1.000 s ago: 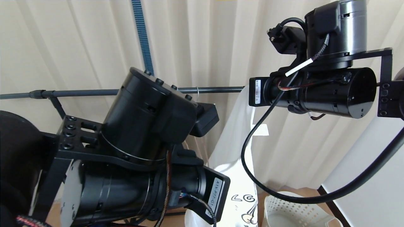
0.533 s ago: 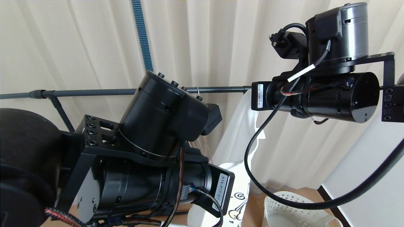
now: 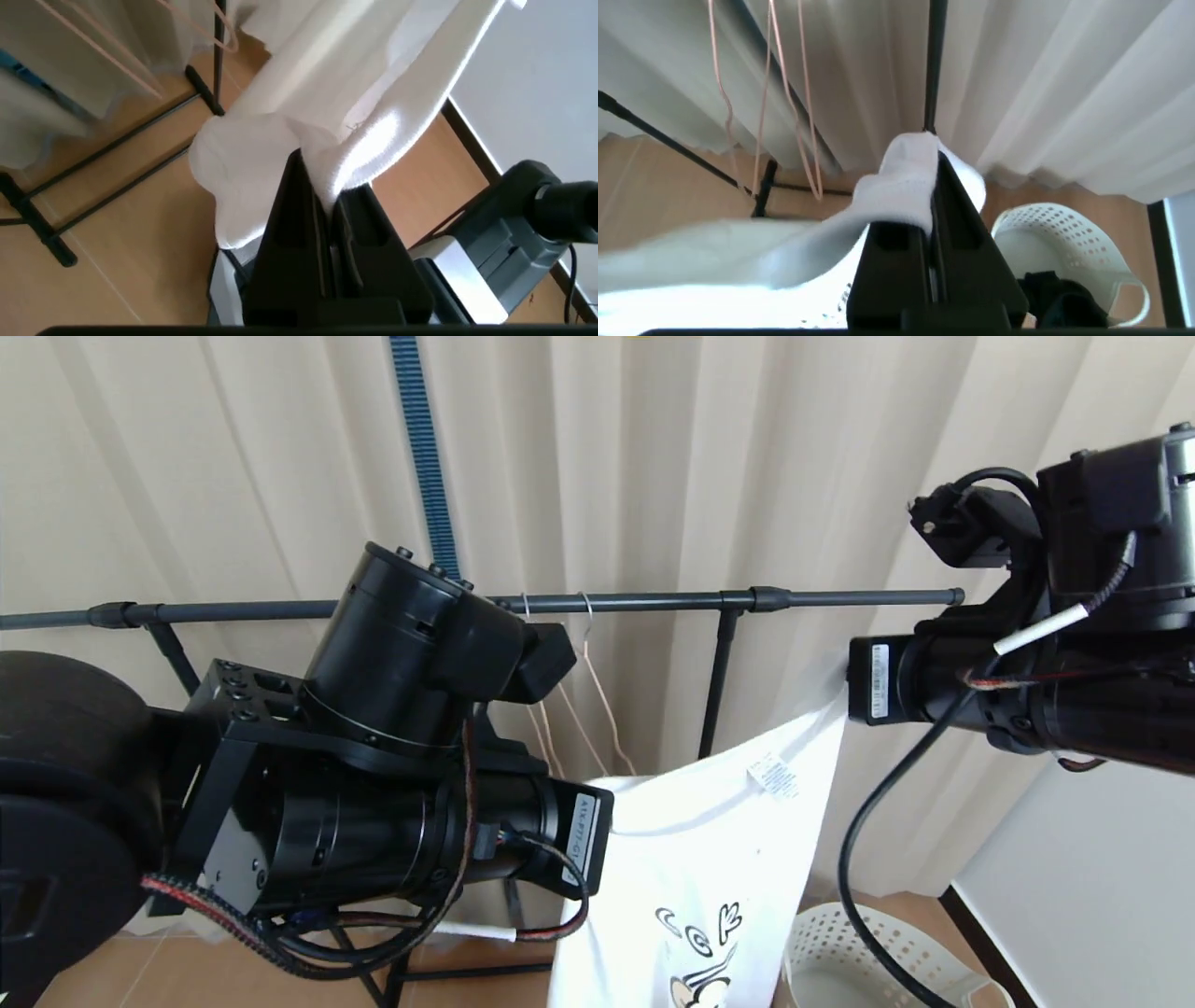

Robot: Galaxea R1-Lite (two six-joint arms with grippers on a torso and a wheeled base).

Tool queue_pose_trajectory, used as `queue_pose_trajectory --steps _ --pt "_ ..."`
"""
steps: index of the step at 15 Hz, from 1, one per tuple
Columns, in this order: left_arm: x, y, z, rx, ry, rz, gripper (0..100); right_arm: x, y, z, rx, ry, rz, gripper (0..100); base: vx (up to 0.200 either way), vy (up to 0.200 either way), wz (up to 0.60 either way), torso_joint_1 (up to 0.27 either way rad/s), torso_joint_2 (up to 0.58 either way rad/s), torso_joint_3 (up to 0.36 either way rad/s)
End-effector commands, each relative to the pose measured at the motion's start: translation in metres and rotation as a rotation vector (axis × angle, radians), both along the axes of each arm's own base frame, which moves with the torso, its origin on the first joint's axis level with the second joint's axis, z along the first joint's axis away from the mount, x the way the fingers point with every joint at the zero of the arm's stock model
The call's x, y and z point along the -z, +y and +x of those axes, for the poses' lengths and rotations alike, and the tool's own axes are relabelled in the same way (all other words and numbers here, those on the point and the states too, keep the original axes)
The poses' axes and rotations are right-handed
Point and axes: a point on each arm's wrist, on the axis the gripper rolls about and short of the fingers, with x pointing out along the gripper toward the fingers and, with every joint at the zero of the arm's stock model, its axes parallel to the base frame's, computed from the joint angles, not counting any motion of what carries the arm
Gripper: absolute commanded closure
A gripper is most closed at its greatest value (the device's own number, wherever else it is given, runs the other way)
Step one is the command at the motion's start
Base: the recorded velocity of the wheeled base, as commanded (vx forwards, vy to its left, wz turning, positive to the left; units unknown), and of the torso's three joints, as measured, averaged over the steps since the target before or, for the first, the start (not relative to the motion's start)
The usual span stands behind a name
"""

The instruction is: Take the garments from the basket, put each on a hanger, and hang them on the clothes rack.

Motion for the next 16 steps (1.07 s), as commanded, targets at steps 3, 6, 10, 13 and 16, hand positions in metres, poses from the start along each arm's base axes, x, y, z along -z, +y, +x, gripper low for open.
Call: queue_pose_trajectory --steps 3,6,10,13,16 --pt "0.001 0.0 0.007 -0.016 -0.004 -0.002 100 0.006 -0.008 -0.024 -0.02 0.004 -0.021 100 0.0 0.0 0.0 0.0 0.0 0.0" --pt "0.002 -0.002 0.008 -0.011 -0.013 -0.007 100 0.005 -0.008 -0.028 -0.02 -0.001 -0.021 100 0.0 0.0 0.0 0.0 0.0 0.0" --pt "0.003 0.003 0.004 -0.013 -0.011 0.0 0 0.003 -0.01 -0.03 -0.02 -0.011 -0.014 100 0.0 0.0 0.0 0.0 0.0 0.0" --pt "0.002 0.013 -0.002 -0.004 -0.03 0.011 0 0.005 -0.01 -0.029 -0.02 -0.005 -0.017 100 0.0 0.0 0.0 0.0 0.0 0.0" --pt "0.003 0.024 0.009 -0.065 -0.027 0.016 0 0.006 -0.01 -0.03 -0.02 -0.003 -0.018 100 0.0 0.0 0.0 0.0 0.0 0.0"
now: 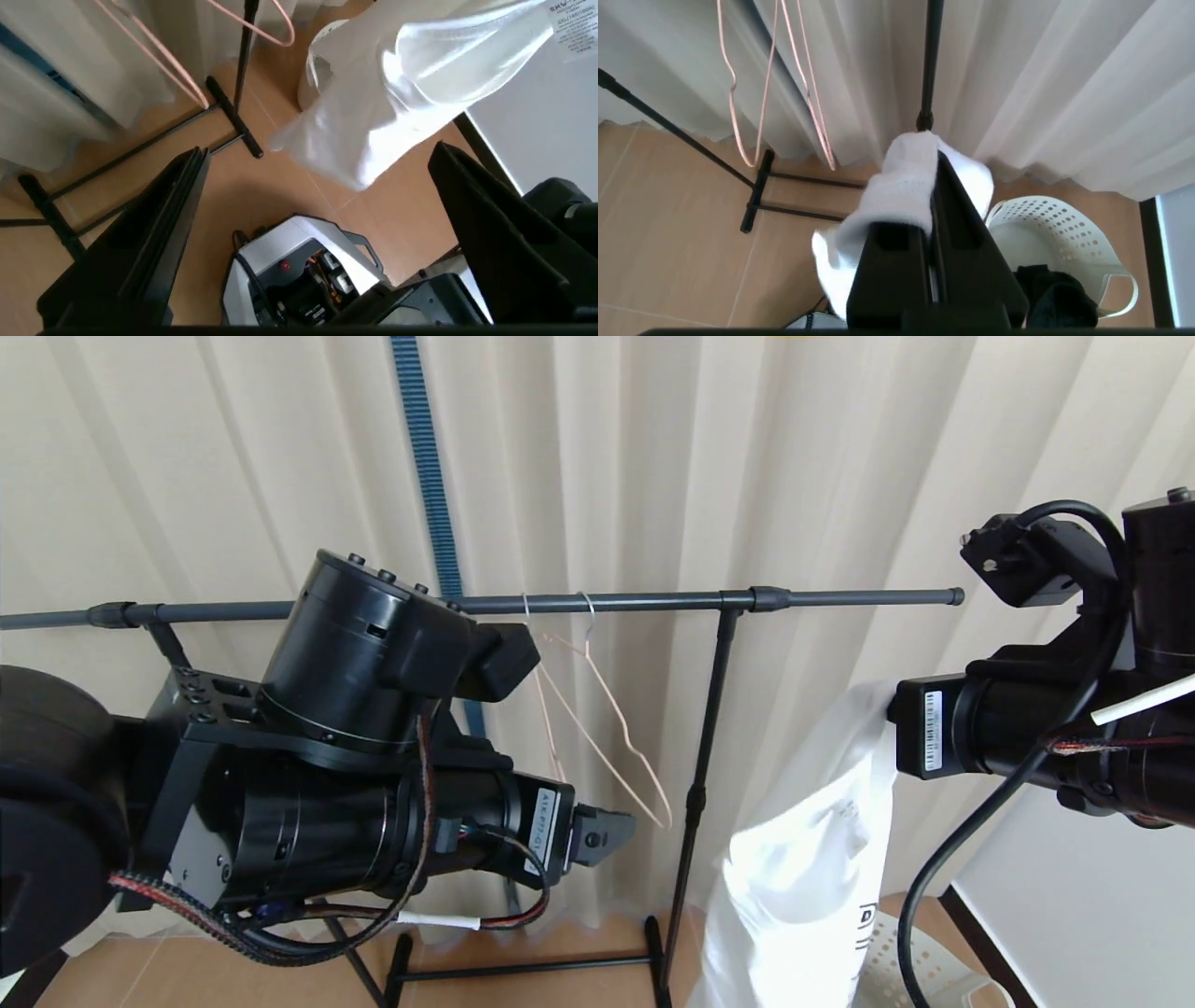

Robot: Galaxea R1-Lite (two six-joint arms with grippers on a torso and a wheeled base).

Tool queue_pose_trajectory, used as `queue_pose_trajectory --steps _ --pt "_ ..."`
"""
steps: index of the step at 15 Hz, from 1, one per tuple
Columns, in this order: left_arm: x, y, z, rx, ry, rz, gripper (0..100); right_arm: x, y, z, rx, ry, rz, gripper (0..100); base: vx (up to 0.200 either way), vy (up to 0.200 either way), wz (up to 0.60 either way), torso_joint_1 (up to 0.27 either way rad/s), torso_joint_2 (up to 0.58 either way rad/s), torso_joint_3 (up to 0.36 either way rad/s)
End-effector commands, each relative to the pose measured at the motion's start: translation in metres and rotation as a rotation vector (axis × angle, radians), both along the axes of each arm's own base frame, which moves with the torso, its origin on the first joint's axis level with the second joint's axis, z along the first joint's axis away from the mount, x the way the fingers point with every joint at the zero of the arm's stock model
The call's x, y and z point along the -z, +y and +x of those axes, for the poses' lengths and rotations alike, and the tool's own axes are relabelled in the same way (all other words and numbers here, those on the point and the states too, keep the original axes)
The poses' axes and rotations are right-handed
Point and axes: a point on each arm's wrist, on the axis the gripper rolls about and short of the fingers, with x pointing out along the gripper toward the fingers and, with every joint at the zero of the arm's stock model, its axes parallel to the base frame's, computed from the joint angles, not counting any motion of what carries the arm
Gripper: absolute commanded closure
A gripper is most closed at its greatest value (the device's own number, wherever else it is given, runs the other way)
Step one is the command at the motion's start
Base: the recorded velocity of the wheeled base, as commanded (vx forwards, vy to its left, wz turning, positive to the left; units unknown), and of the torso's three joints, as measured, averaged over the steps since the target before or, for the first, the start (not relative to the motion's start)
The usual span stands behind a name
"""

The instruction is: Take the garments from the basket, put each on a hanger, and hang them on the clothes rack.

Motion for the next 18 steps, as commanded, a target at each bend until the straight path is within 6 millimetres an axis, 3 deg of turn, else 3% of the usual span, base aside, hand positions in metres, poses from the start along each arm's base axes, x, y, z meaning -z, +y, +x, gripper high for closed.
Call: queue_pose_trajectory --steps 1,11,18 --pt "-0.001 0.01 0.01 -0.052 -0.002 -0.001 0 0.0 -0.001 -0.001 0.001 0.001 -0.001 100 0.0 0.0 0.0 0.0 0.0 0.0" --pt "0.045 -0.006 0.11 -0.352 -0.003 0.133 0 -0.002 -0.005 -0.005 0.004 -0.01 -0.002 100 0.0 0.0 0.0 0.0 0.0 0.0" --pt "0.069 -0.027 0.157 -0.44 -0.023 0.149 0 -0.004 -0.006 -0.007 0.004 -0.018 0.005 100 0.0 0.0 0.0 0.0 0.0 0.0"
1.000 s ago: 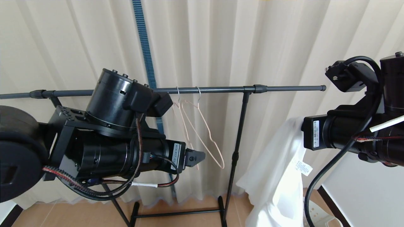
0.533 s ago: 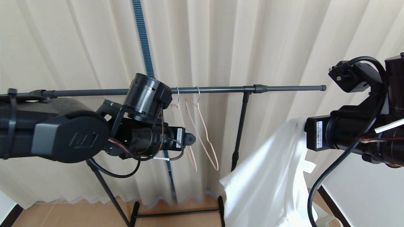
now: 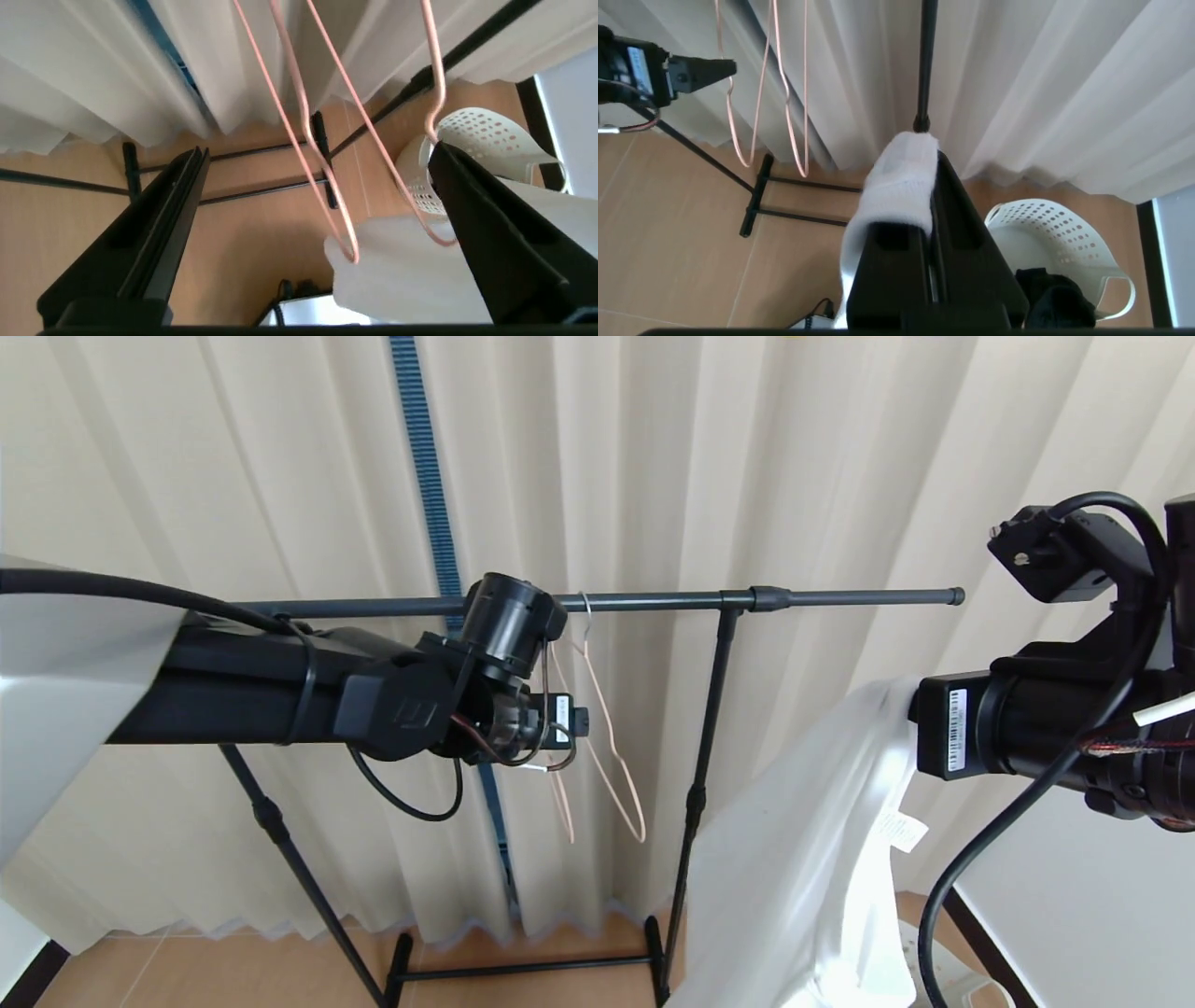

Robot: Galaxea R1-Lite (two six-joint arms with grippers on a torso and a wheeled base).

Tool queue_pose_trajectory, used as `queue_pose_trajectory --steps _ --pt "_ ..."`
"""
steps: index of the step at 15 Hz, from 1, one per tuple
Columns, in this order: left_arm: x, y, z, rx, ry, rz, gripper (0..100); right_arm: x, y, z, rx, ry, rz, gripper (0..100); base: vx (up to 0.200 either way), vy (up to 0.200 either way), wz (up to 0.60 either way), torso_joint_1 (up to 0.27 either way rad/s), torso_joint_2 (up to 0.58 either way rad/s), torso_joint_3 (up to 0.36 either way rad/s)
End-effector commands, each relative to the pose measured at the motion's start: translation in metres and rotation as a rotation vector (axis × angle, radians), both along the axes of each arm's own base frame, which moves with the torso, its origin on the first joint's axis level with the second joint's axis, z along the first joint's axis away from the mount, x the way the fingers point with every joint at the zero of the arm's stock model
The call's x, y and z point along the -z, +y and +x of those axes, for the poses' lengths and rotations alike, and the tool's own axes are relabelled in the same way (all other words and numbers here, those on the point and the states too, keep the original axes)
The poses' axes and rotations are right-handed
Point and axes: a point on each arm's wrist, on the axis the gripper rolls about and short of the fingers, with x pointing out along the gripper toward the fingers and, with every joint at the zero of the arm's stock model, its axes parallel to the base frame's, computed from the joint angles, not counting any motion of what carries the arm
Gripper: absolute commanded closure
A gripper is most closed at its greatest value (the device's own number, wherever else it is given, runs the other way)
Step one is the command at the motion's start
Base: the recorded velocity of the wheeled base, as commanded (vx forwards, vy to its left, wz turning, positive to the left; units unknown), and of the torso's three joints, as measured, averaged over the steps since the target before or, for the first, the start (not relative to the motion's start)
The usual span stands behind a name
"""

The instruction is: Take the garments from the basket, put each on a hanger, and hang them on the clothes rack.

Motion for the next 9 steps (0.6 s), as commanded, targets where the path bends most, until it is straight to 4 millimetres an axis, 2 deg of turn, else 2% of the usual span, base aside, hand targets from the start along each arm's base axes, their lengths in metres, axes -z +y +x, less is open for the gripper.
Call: queue_pose_trajectory --steps 1,5,9 --pt "0.021 -0.009 0.016 -0.017 0.022 0.026 0 0.0 0.0 0.0 0.0 -0.001 0.001 100 0.0 0.0 0.0 0.0 0.0 0.0" --pt "0.036 -0.017 0.033 -0.051 0.02 0.035 0 -0.002 -0.001 -0.002 -0.001 -0.006 0.004 100 0.0 0.0 0.0 0.0 0.0 0.0" --pt "0.048 -0.017 0.039 -0.077 0.03 0.055 0 -0.002 -0.001 -0.002 -0.001 -0.006 0.004 100 0.0 0.0 0.0 0.0 0.0 0.0"
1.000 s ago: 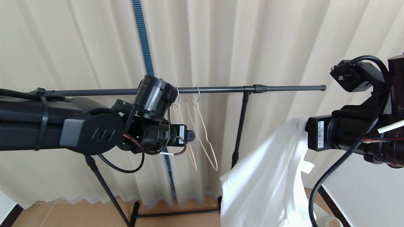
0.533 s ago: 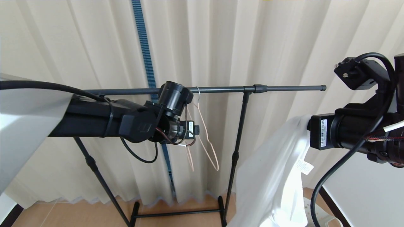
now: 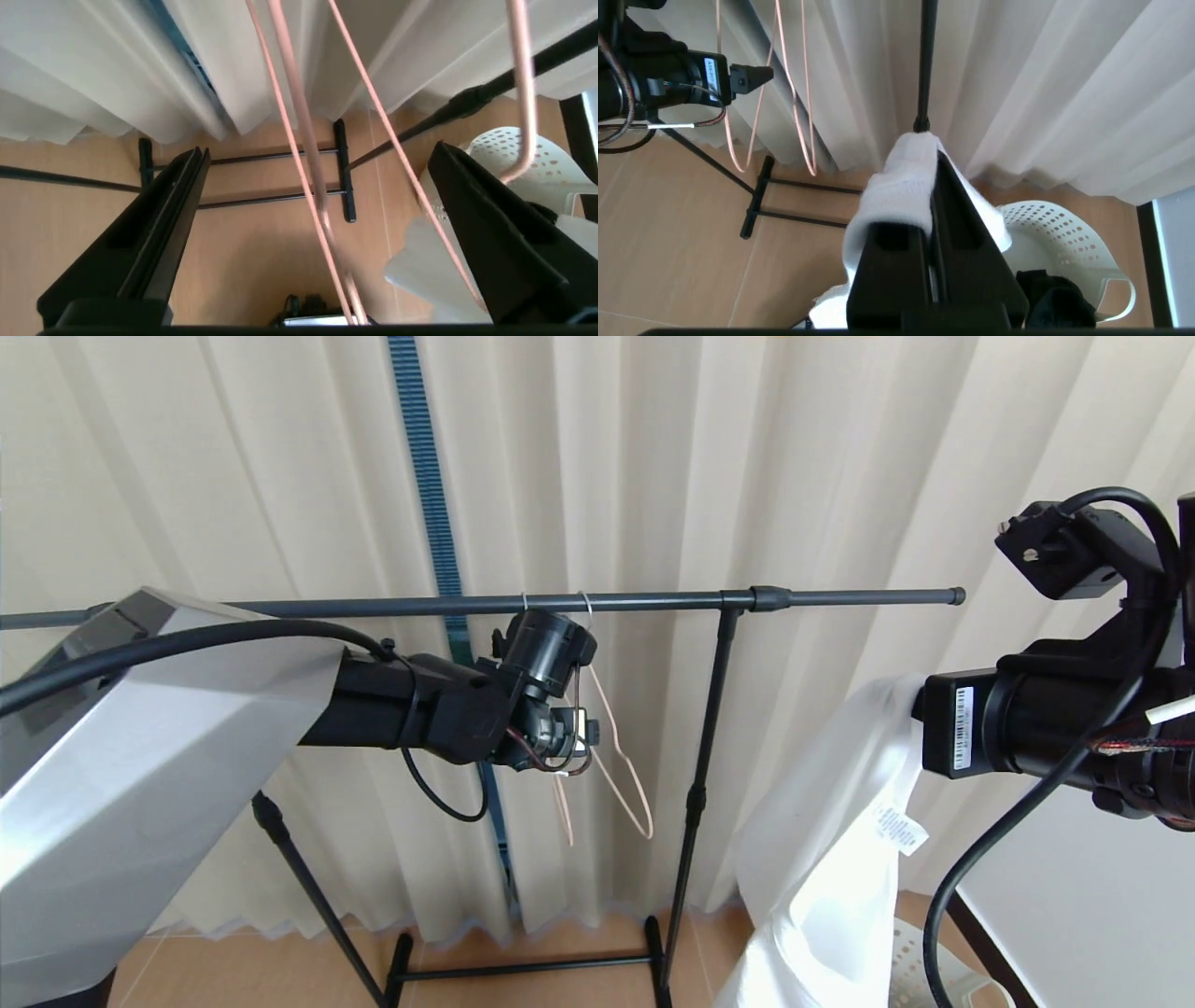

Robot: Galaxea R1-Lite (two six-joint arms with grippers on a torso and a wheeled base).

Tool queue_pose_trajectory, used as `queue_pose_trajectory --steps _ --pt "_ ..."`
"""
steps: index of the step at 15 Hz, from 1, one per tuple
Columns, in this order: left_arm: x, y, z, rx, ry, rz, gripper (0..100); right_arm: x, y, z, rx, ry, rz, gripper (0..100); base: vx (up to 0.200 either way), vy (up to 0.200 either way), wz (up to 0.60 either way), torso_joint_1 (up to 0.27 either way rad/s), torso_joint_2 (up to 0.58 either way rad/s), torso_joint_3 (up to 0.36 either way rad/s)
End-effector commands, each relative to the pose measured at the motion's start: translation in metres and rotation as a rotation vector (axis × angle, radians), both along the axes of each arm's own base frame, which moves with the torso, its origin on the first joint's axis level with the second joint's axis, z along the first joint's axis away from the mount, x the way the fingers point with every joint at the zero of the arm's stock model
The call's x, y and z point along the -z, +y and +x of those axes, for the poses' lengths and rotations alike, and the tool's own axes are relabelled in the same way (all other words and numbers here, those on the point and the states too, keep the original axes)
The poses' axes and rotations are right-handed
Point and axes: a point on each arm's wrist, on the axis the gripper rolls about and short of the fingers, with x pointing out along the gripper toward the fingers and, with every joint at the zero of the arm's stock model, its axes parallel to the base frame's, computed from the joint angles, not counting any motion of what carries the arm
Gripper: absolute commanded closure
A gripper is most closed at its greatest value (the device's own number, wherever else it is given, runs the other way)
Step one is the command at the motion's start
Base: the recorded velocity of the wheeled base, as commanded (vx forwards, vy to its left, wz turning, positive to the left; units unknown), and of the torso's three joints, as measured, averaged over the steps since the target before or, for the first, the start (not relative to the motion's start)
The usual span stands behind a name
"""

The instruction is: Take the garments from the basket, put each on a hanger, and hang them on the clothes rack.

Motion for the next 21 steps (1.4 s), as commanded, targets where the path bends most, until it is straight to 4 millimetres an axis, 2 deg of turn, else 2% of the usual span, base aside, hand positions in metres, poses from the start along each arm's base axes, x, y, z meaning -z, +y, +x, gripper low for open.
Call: queue_pose_trajectory --steps 1,2,10,11,18,21 --pt "0.01 0.0 0.004 -0.009 0.016 0.013 0 0.0 0.0 0.0 0.0 0.0 0.0 100 0.0 0.0 0.0 0.0 0.0 0.0" --pt "0.017 0.0 0.006 -0.012 0.029 0.022 0 0.0 0.0 0.0 0.0 0.001 -0.001 100 0.0 0.0 0.0 0.0 0.0 0.0" --pt "0.025 -0.002 0.017 -0.034 0.025 0.018 0 0.001 0.0 0.0 0.0 0.0 0.0 100 0.0 0.0 0.0 0.0 0.0 0.0" --pt "0.024 -0.001 0.018 -0.037 0.024 0.017 100 0.001 0.0 0.0 0.0 0.001 -0.001 100 0.0 0.0 0.0 0.0 0.0 0.0" --pt "0.022 0.001 0.017 -0.049 0.017 0.025 100 0.001 0.0 0.0 0.0 0.002 -0.002 100 0.0 0.0 0.0 0.0 0.0 0.0" --pt "0.015 0.004 0.014 -0.067 0.0 0.034 100 0.001 0.0 0.0 0.0 0.002 -0.002 100 0.0 0.0 0.0 0.0 0.0 0.0"
